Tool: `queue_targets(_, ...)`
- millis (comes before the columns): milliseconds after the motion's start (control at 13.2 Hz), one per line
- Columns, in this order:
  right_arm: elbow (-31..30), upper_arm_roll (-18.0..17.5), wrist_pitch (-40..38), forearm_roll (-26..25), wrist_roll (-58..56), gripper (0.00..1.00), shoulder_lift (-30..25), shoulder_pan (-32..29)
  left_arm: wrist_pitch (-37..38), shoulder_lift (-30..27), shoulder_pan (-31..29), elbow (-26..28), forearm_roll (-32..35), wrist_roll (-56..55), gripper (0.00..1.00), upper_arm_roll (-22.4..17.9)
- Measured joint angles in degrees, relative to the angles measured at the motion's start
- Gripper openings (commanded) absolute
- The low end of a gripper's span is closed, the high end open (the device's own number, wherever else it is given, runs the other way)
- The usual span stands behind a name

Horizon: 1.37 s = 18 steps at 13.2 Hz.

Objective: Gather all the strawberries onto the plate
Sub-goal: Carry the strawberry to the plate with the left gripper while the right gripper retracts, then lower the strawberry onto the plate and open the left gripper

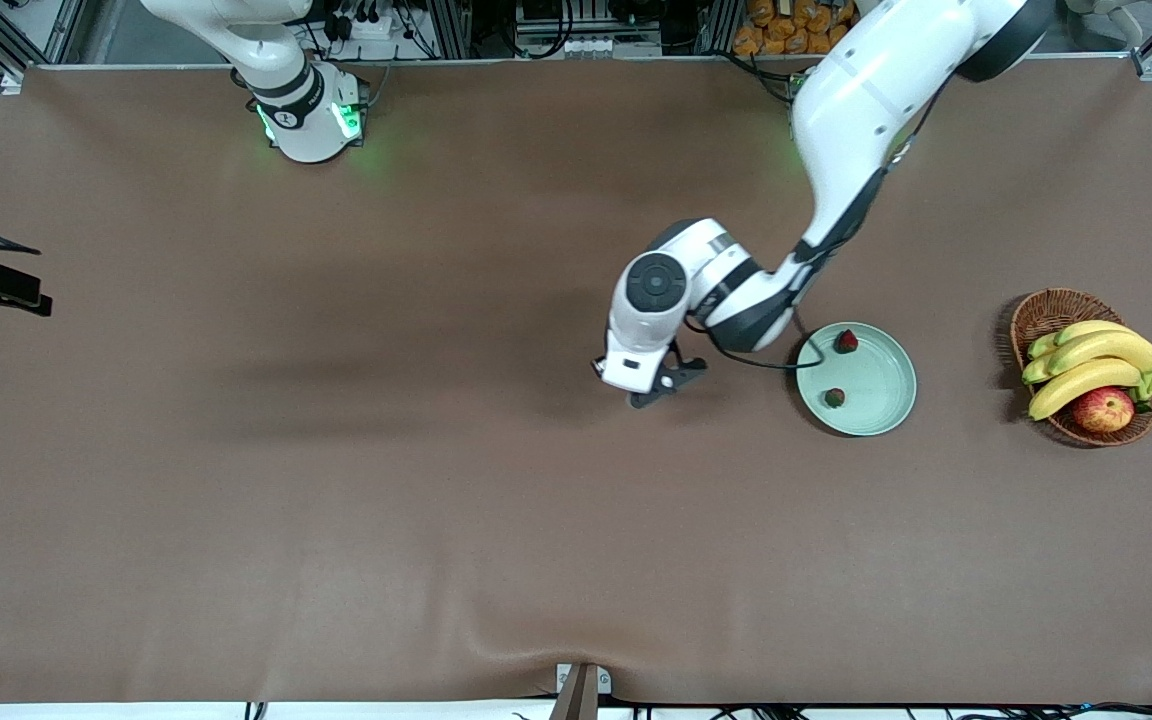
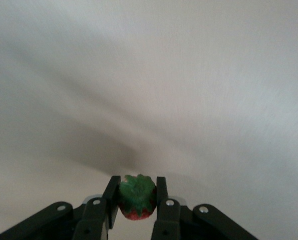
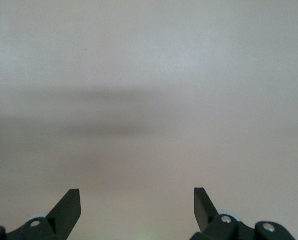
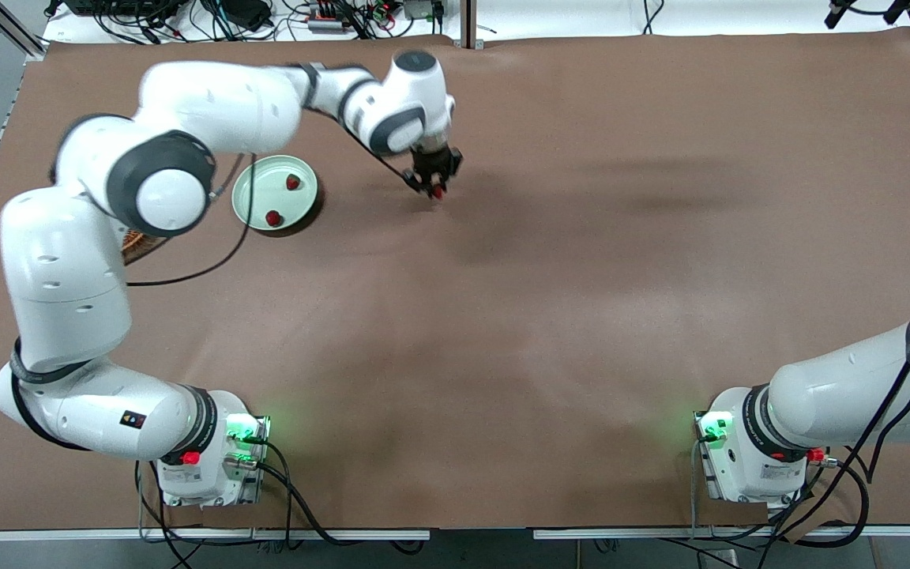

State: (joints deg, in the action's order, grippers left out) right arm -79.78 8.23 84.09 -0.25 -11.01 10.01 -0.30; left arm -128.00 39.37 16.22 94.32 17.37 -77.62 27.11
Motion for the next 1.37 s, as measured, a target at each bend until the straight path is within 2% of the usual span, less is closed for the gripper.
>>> queue_targets(152, 0.52, -0.37, -2.08, 0.87, 1.5, 1.0, -0.58, 0.33, 6.61, -5.86, -5.67, -0.07, 0.0, 3.8, 0.0, 2.64)
queue_targets(304, 0.69, -0.55, -3.51, 1.81, 4.23, 1.0, -0.95, 0.75, 14.59, -10.02, -14.26, 0.12, -0.41, 10.89, 0.0, 7.34)
queue_targets(532, 0.85, -0.59, -7.02, 2.29, 5.44, 1.0, -1.42, 1.39, 21.73, -11.94, -33.99, 2.45, -0.96, 25.12, 0.0, 17.68)
queue_targets(608, 0.85, -0.59, -7.71, 2.53, 5.66, 1.0, -1.6, 1.49, 21.94, -11.91, -39.97, 4.21, -0.96, 29.92, 0.0, 20.04)
queue_targets(760, 0.86, -0.59, -7.93, 2.57, 5.78, 1.0, -1.93, 1.64, 20.72, -11.61, -47.51, 7.94, -0.95, 38.99, 0.0, 21.17)
queue_targets(912, 0.87, -0.45, -7.92, 2.54, 5.79, 1.0, -2.03, 1.62, 14.9, -10.43, -50.97, 12.78, 1.44, 42.99, 0.0, 21.2)
queue_targets(1064, 0.87, -0.26, -7.92, 2.53, 5.79, 1.0, -2.03, 1.58, 8.44, -8.04, -52.19, 17.46, 7.06, 43.16, 0.0, 21.16)
queue_targets(1140, 0.88, -0.21, -7.91, 2.5, 5.79, 1.0, -2.04, 1.57, 6.5, -6.61, -52.58, 18.68, 8.88, 43.15, 0.1, 21.12)
queue_targets(1216, 0.89, -0.21, -7.9, 2.49, 5.79, 1.0, -2.09, 1.58, 5.38, -5.22, -53.05, 19.12, 10.47, 43.15, 0.68, 21.11)
queue_targets(1292, 0.93, -0.2, -7.89, 2.48, 5.79, 1.0, -2.2, 1.58, 4.62, -4.13, -53.5, 19.13, 11.85, 43.15, 1.0, 21.11)
queue_targets(1368, 0.98, -0.15, -7.89, 2.46, 5.79, 1.0, -2.35, 1.57, 4.22, -3.59, -53.93, 19.09, 12.71, 43.15, 1.0, 21.13)
